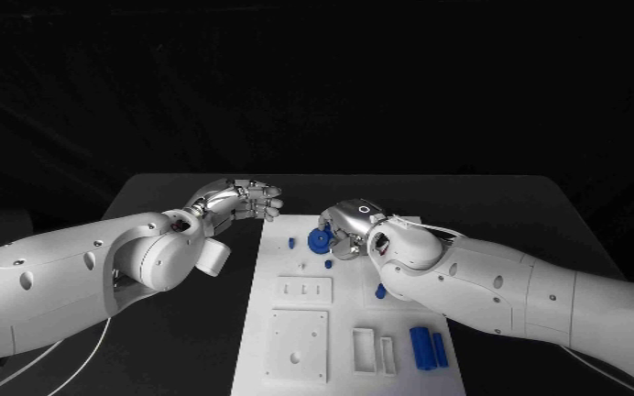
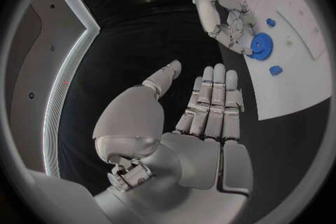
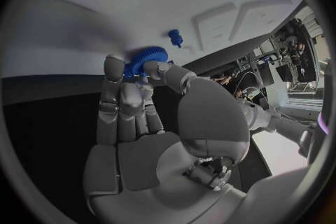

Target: Assemble the parts on the task board

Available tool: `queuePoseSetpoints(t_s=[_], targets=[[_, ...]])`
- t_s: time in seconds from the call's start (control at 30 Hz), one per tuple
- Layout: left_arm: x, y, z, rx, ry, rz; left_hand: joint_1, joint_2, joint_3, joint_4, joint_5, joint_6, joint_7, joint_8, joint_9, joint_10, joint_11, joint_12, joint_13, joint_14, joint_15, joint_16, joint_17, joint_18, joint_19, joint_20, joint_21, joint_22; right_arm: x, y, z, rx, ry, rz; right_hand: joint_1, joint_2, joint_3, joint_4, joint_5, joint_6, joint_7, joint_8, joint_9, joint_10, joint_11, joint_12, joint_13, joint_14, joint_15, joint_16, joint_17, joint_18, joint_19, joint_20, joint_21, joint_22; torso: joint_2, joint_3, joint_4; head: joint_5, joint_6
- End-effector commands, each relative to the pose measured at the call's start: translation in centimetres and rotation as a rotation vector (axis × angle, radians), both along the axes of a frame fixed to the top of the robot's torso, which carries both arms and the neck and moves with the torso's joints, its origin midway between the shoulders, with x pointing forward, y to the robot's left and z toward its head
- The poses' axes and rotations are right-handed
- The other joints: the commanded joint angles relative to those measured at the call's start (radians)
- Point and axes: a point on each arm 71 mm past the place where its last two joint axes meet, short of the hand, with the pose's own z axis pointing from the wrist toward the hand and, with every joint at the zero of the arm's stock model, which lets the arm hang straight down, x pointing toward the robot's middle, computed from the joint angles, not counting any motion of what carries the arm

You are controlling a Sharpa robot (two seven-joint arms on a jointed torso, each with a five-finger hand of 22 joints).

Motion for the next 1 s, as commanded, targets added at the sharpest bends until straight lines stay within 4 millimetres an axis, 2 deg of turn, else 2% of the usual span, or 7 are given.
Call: queuePoseSetpoints(t_s=[0.03, 0.13, 0.4, 0.63, 1.0], targets=[[-0.1, -0.2, 0.1, -0.004, -0.010, -0.012, -0.006, 0.004, 0.004, -0.003, 0.005, -0.010, 0.023, -0.005, 0.000, 0.000, 0.003, -0.005, -0.001, 0.004, 0.001, -0.005, 0.002, 0.016, -0.006, -0.001, 0.004, 0.013, 0.0, -0.1, -0.3, -0.011, 0.029, 0.009, -0.008, 0.010, 0.005, -0.003, 0.004, -0.005, 0.018, 0.005, -0.001, -0.001, -0.002, 0.005, -0.001, 0.001, 0.001, -0.005, 0.001, 0.020, 0.031, -0.026, -0.003, 0.021, 0.000, -0.0001, -0.0011, 0.000, 0.000], [0.0, -0.1, 0.1, -0.003, -0.011, -0.011, -0.006, 0.005, 0.004, -0.003, 0.006, -0.010, 0.023, -0.005, 0.000, 0.000, 0.003, -0.005, -0.001, 0.004, 0.001, -0.005, 0.002, 0.016, -0.006, -0.001, 0.004, 0.013, 0.0, -0.2, -0.3, -0.013, 0.031, 0.006, -0.018, 0.019, 0.012, -0.007, 0.022, -0.001, 0.016, 0.007, -0.002, -0.001, -0.004, 0.005, -0.002, 0.002, 0.000, -0.006, 0.002, 0.020, 0.031, -0.026, -0.003, 0.021, 0.000, -0.0001, -0.0010, 0.000, 0.000], [0.0, -0.3, 0.1, -0.004, -0.012, -0.013, -0.007, 0.005, 0.004, -0.003, 0.007, -0.010, 0.023, -0.005, 0.000, 0.000, 0.003, -0.005, -0.001, 0.004, 0.001, -0.005, 0.002, 0.016, -0.006, -0.001, 0.004, 0.013, 0.0, -0.8, -0.3, -0.017, 0.032, -0.004, -0.026, 0.031, 0.024, -0.015, 0.033, 0.005, 0.015, 0.009, -0.003, -0.002, -0.005, 0.006, -0.003, 0.002, -0.002, -0.007, 0.004, 0.020, 0.031, -0.026, -0.002, 0.020, 0.001, -0.0005, -0.0033, -0.003, 0.001], [0.0, -0.2, 0.1, -0.004, -0.012, -0.011, -0.007, 0.004, 0.004, -0.003, 0.007, -0.010, 0.023, -0.005, 0.001, 0.000, 0.003, -0.005, -0.001, 0.004, 0.001, -0.005, 0.002, 0.016, -0.006, -0.001, 0.004, 0.013, 0.1, -1.4, -0.4, -0.021, 0.034, -0.014, -0.030, 0.034, 0.029, -0.022, 0.039, 0.007, 0.014, 0.009, -0.003, -0.001, -0.006, 0.007, -0.003, 0.003, -0.003, -0.007, 0.004, 0.020, 0.032, -0.027, -0.001, 0.021, 0.000, 0.0013, -0.0007, -0.005, -0.001], [0.0, -0.2, 0.1, -0.004, -0.012, -0.011, -0.006, 0.004, 0.005, -0.004, 0.009, -0.011, 0.024, -0.005, 0.001, 0.000, 0.003, -0.005, -0.001, 0.004, 0.001, -0.005, 0.002, 0.016, -0.006, -0.001, 0.004, 0.014, 0.0, -1.6, -0.3, -0.016, 0.029, -0.013, -0.032, 0.035, 0.032, -0.026, 0.041, 0.009, 0.013, 0.010, -0.004, -0.001, -0.007, 0.008, -0.003, 0.003, -0.003, -0.008, 0.005, 0.020, 0.032, -0.027, -0.001, 0.021, 0.000, 0.0019, -0.0017, -0.005, 0.001]])
